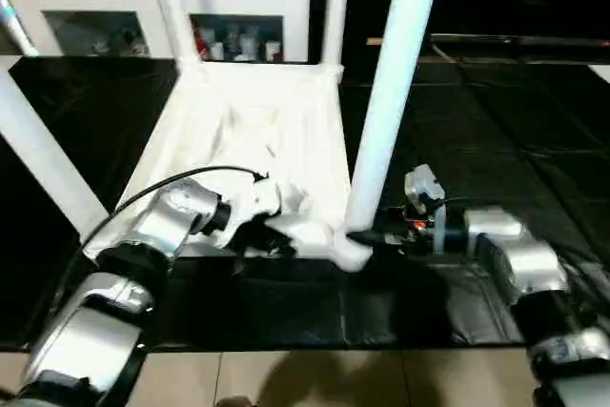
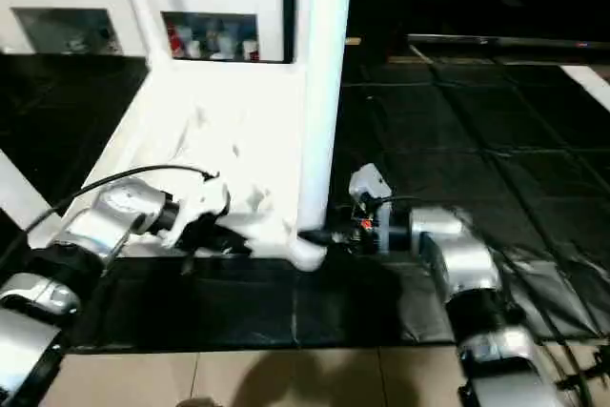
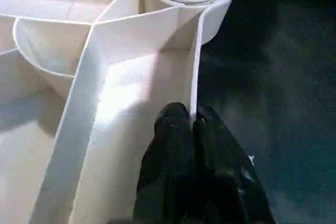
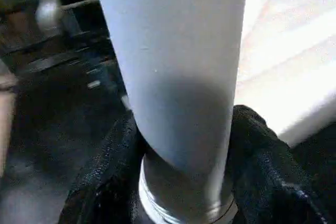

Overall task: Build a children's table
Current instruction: Rotate leg to tighten

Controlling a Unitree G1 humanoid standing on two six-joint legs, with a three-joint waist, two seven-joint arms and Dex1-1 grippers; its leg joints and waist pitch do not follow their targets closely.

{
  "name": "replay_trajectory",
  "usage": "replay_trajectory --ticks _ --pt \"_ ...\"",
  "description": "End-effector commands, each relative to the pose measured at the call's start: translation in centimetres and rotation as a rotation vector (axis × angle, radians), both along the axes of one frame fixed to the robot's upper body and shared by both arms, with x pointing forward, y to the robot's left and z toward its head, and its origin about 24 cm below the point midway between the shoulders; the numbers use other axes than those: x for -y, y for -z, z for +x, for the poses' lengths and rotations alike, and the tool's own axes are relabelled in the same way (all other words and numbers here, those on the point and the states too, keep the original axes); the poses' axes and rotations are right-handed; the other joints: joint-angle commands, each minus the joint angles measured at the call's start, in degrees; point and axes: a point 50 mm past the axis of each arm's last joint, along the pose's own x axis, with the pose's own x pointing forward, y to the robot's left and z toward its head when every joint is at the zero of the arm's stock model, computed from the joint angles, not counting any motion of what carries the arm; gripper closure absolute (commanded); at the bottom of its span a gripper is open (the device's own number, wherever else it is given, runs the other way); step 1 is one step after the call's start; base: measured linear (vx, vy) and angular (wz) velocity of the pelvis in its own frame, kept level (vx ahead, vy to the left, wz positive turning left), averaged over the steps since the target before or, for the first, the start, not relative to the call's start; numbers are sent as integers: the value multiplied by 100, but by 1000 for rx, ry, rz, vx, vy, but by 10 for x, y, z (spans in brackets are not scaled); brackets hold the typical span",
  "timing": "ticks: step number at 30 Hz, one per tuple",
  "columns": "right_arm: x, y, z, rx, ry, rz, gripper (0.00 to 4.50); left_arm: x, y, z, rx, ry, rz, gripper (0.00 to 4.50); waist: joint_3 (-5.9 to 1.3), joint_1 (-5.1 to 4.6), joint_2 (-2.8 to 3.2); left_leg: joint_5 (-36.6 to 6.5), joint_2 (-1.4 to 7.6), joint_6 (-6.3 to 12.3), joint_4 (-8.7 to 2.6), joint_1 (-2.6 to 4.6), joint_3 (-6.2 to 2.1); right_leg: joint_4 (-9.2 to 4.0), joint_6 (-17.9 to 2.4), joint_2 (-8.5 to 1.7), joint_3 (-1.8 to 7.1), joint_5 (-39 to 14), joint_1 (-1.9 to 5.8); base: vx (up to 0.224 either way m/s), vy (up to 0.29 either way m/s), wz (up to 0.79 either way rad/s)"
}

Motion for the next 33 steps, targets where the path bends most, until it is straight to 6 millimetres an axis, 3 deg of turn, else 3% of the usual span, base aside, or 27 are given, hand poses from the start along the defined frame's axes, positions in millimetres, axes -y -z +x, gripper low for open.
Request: replay_trajectory --ticks 1,2,3,4,6,7,11,13,14,16,19,24,28,33 --pt "-38 19 -1 -108 44 -6 251 42 -20 10 42 -40 -136 450 -309 -33 6 -1534 100 12 -415 27 -66 -659 -554 -453 256 -3022 276 0 0 0" --pt "-46 17 6 -118 118 12 251 51 -22 12 44 -68 -149 450 -313 -108 22 -1554 91 -32 -415 27 -87 -667 -499 -454 238 -3146 265 0 0 0" --pt "-46 17 6 -118 118 12 251 51 -22 12 44 -68 -149 450 -327 -162 -4 -1560 64 -31 -408 2 -104 -695 -415 -455 204 -3243 300 0 0 0" --pt "-49 16 9 -123 150 19 251 55 -23 13 45 -79 -152 450 -329 -177 1 -1528 64 0 -415 -17 -106 -697 -389 -442 205 -3192 312 0 0 0" --pt "-66 9 21 -120 251 42 251 69 -28 19 66 -164 -164 450 -349 -260 28 -1404 83 42 -420 -46 -113 -664 -512 -433 197 -2808 313 0 0 0" --pt "-69 7 22 -113 259 44 251 71 -29 20 70 -177 -164 450 -362 -257 31 -1382 78 38 -417 -37 -113 -668 -518 -432 188 -2744 316 0 0 0" --pt "-82 2 27 -62 276 11 251 76 -33 25 116 -226 -137 450 -403 -279 4 -1086 98 199 -389 -33 -74 -578 -882 -421 235 -1841 313 0 0 0" --pt "-83 1 27 -49 267 11 251 74 -33 25 125 -225 -121 450 -408 -277 -6 -876 96 295 -384 -69 -62 -537 -1016 -418 243 -1453 337 0 0 0" --pt "-84 0 27 -46 258 18 196 73 -32 25 126 -223 -116 450 -414 -264 2 -768 96 358 -378 -70 -54 -515 -1073 -426 252 -1264 348 0 0 0" --pt "-82 1 26 -57 262 25 183 69 -31 24 145 -201 -104 450 -416 -259 -3 -664 100 423 -378 -75 -51 -496 -1131 -427 253 -1100 361 0 0 0" --pt "-76 5 25 -32 260 -16 153 60 -28 23 145 -186 -86 450 -406 -273 20 -740 109 429 -386 -61 -47 -515 -1129 -430 250 -1203 350 0 0 0" --pt "-58 5 23 13 250 -16 109 42 -24 21 164 -130 -49 450 -386 -283 9 -977 120 379 -407 -46 -52 -562 -1022 -440 252 -1574 343 0 0 0" --pt "-36 1 19 39 195 6 77 29 -22 17 143 -65 -51 450 -397 -243 -3 -929 148 418 -407 -37 -45 -534 -1063 -436 264 -1406 343 0 0 0" --pt "-11 -8 14 93 90 -2 35 19 -18 6 147 109 -26 450 -425 -106 32 -701 191 497 -385 -37 -36 -427 -1281 -439 277 -705 336 0 0 0"
